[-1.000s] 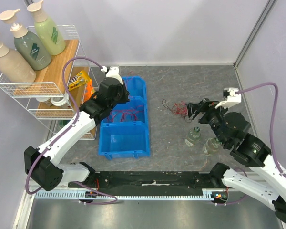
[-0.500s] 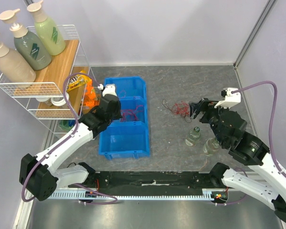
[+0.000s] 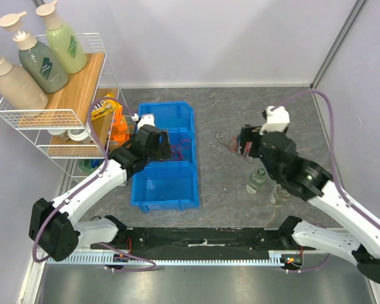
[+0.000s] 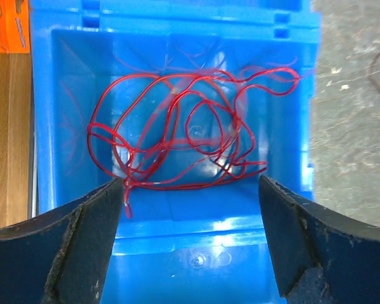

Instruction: Untangle the cables

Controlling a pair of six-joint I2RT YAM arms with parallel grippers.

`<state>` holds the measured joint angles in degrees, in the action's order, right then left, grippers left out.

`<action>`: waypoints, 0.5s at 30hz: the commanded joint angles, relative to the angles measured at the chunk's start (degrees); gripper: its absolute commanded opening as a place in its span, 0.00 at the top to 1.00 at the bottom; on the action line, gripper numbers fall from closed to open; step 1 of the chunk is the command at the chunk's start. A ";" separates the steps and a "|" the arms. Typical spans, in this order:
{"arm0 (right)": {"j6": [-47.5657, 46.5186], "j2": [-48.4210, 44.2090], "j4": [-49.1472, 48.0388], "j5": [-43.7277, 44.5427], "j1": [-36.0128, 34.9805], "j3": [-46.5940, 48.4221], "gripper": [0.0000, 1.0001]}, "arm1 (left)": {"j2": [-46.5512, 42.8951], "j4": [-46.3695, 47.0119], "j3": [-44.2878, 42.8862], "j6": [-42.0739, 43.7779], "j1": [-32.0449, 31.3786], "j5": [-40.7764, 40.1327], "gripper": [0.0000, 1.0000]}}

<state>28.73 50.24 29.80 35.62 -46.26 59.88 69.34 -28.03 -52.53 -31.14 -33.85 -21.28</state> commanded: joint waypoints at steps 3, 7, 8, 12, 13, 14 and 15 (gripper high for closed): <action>-8.94 19.51 4.91 -11.58 10.10 9.89 0.10 | -8.85 3.49 -3.28 0.63 0.01 5.35 0.09; -16.93 33.49 5.62 -23.21 15.59 15.17 0.22 | -13.35 10.09 -1.17 3.71 0.01 16.86 0.16; -18.78 37.09 5.53 -24.35 15.59 16.92 0.25 | -13.88 11.23 -0.73 4.15 -0.08 19.49 0.17; -22.57 48.70 5.53 -26.65 15.50 23.78 0.32 | -16.43 16.33 1.81 6.08 0.01 25.39 0.17; -22.84 51.42 5.79 -26.39 15.50 25.45 0.34 | -16.43 17.39 2.26 6.61 -0.08 27.24 0.16; -23.02 53.54 6.14 -26.13 15.41 26.77 0.36 | -16.52 18.44 2.35 6.79 -0.08 28.99 0.16; -22.93 54.87 5.80 -25.69 15.32 27.39 0.37 | -16.26 18.97 2.35 7.05 -0.17 31.19 0.15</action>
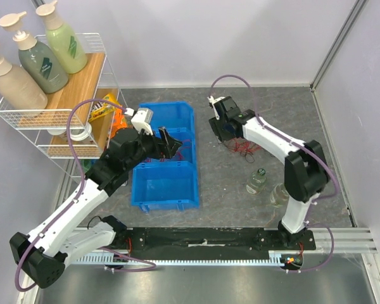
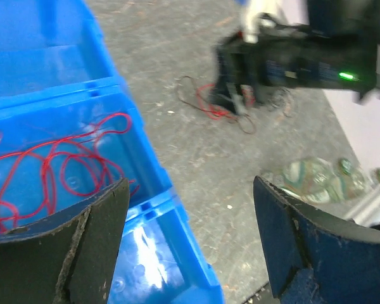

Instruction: Untangle the cables

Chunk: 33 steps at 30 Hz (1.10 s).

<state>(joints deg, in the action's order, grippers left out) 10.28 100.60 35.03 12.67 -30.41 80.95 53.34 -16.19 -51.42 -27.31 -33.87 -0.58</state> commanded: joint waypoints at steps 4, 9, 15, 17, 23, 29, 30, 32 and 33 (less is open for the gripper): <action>-4.31 8.46 -1.71 -2.91 -1.22 7.38 0.37 | 0.80 9.24 1.84 3.49 -0.06 15.34 0.15; -3.87 13.21 -2.77 0.95 -1.40 8.09 0.46 | 1.76 10.38 2.46 2.88 -0.06 17.01 0.16; -3.34 10.60 -3.03 -1.14 -1.40 8.79 1.00 | 2.20 10.47 2.29 2.26 -0.06 19.03 0.16; -2.29 4.90 -3.38 -1.77 -1.32 8.09 1.00 | 2.03 10.39 1.94 1.82 -0.06 19.74 0.16; -0.35 -21.01 -4.53 4.63 0.18 6.50 1.00 | 1.68 11.08 1.76 -0.02 -0.15 21.84 0.17; -1.32 -35.99 -6.36 4.66 0.18 14.85 1.00 | 3.26 13.98 1.15 -2.74 -0.32 24.92 0.18; -1.67 -36.78 -7.50 3.78 0.27 14.42 1.00 | 3.61 14.68 0.97 -3.36 -0.32 25.53 0.18; -1.85 -36.88 -9.70 4.11 0.18 11.10 1.00 | 3.79 15.83 0.79 -4.59 -0.50 26.68 0.18; -1.59 -36.09 -10.32 5.43 0.18 8.73 1.00 | 3.79 16.01 0.71 -5.20 -0.50 27.03 0.18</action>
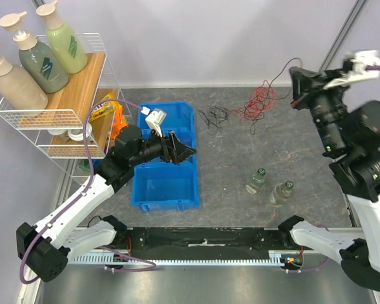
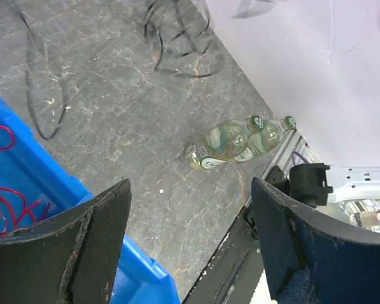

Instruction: Untangle the cables

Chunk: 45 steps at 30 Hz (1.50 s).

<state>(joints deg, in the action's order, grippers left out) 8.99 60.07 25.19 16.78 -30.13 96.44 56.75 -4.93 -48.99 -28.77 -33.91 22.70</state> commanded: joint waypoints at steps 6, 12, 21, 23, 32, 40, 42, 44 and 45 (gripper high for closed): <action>2.34 13.13 -1.98 8.44 0.60 -19.52 1.00 | -2.34 3.62 -1.37 -4.62 -0.81 3.93 0.18; 2.70 16.49 -0.32 11.09 2.71 -17.00 1.00 | -3.14 0.18 -4.00 -2.60 -0.98 3.58 0.18; 5.76 11.39 0.65 -0.86 3.59 -12.15 1.00 | 12.40 3.96 -13.05 -1.90 -5.98 5.53 0.21; 7.35 10.33 1.26 -2.35 3.67 -12.51 1.00 | 16.53 6.40 -15.25 -0.94 -8.53 2.72 0.23; 12.62 5.93 2.41 -11.76 3.67 -11.28 1.00 | 34.37 17.85 -23.60 -4.44 -11.44 2.97 0.16; 18.51 3.65 1.53 -19.84 3.67 -11.02 1.00 | 45.01 19.52 -28.87 -7.44 -12.32 -4.91 0.30; 20.00 2.60 1.70 -21.25 3.59 -9.88 1.00 | 49.23 17.94 -30.54 -7.17 -11.62 -10.54 0.47; 20.19 1.37 3.62 -21.08 3.59 -6.90 1.00 | 53.70 16.89 -32.03 -8.66 -10.04 -12.33 0.65; 19.92 0.67 4.86 -20.56 3.59 -4.88 1.00 | 56.51 16.79 -33.17 -9.88 -9.08 -10.94 0.71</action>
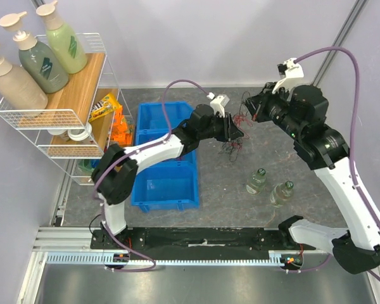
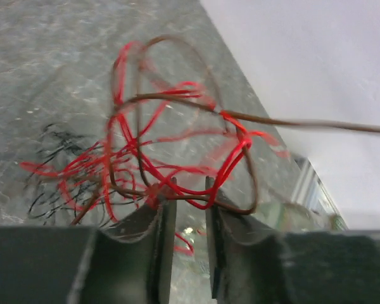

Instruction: Untangle the cables

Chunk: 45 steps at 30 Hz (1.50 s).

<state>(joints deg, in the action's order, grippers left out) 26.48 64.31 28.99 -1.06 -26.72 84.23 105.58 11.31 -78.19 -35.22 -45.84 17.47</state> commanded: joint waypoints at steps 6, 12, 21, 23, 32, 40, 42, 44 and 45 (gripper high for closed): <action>0.86 -7.27 5.54 0.70 0.18 16.31 1.00 | 12.64 4.06 -2.07 -4.25 5.77 -0.77 0.98; -2.92 -7.36 7.48 8.61 0.18 19.83 1.00 | 9.92 0.29 -0.39 -0.12 5.68 -1.74 0.98; -5.74 -3.32 6.08 9.94 0.26 17.56 1.00 | -1.41 5.72 4.44 2.80 5.50 13.71 0.42; -4.86 -3.67 4.06 9.15 0.18 15.37 1.00 | -4.84 9.68 6.11 1.39 5.15 17.84 0.18; -3.28 -1.12 1.95 5.28 0.18 14.56 1.00 | -13.29 14.44 10.08 1.65 1.11 18.04 0.08; -0.99 -0.86 0.54 1.42 0.18 15.70 1.00 | -8.12 5.04 4.90 3.41 -2.14 7.85 0.15; -0.47 -0.60 0.54 1.24 0.18 16.76 1.00 | -5.13 6.61 4.45 2.45 -2.23 7.49 0.19; -0.11 -0.33 0.45 -0.87 0.18 18.07 1.00 | -1.88 8.02 3.49 1.39 -2.14 8.19 0.28; 0.24 -0.33 0.54 -1.22 0.26 18.77 1.00 | -0.04 8.20 3.05 1.38 -2.14 7.58 0.36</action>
<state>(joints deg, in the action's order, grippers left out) 25.08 63.94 32.75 1.10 -26.72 98.76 99.92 19.35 -72.42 -33.80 -47.99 28.18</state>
